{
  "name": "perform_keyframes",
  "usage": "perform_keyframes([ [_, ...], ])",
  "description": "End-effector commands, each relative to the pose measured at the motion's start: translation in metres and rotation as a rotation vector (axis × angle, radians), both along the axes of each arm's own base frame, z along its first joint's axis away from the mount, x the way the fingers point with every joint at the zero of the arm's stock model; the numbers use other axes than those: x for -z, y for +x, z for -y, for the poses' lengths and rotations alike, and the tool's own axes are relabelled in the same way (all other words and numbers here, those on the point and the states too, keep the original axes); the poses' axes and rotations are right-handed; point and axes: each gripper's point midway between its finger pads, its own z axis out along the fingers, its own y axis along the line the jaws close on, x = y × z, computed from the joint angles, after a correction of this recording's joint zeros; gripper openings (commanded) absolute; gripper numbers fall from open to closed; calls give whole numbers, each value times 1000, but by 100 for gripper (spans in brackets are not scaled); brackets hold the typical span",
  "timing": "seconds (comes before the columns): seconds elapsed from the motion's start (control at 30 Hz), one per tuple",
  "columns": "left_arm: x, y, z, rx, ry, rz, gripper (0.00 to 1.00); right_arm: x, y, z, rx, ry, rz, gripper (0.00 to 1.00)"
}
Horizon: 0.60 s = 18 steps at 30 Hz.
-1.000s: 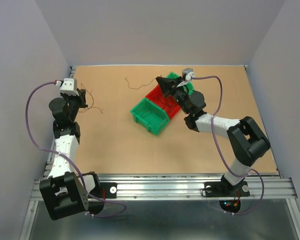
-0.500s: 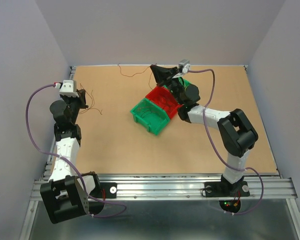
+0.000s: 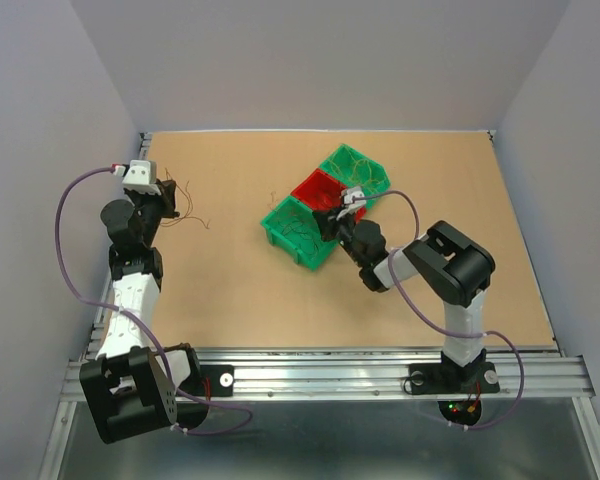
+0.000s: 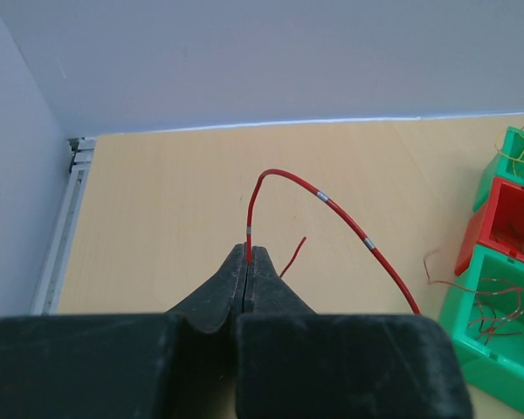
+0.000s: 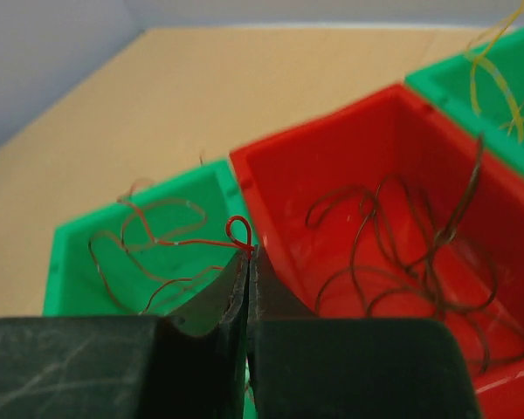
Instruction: Untangle the cables
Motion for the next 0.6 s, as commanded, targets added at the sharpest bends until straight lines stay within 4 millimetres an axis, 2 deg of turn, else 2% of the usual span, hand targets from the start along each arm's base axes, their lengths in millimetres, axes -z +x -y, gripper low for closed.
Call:
perform_keyframes([
  [0.0,-21,2,5,32,24,66,0,-103,-40,1,23,212,414,0],
  [0.13,-22,0,7,38,31,69,0,-87,-51,-2,34,152,394,0],
  [0.33,-25,-2,9,44,36,77,0,-57,-48,-6,28,56,276,0],
  [0.37,-24,-2,10,50,37,76,0,-40,-42,-7,39,-1,213,1],
  [0.4,-23,-2,10,51,37,73,0,-33,-38,-8,44,-31,175,1],
  [0.5,-24,-2,11,59,38,73,0,-4,-20,-29,8,-210,-8,1],
  [0.53,-22,-2,13,68,43,67,0,13,-12,-46,-46,-318,-105,1],
  [0.57,-21,-2,15,78,47,65,0,26,-11,-51,-70,-376,-160,1],
])
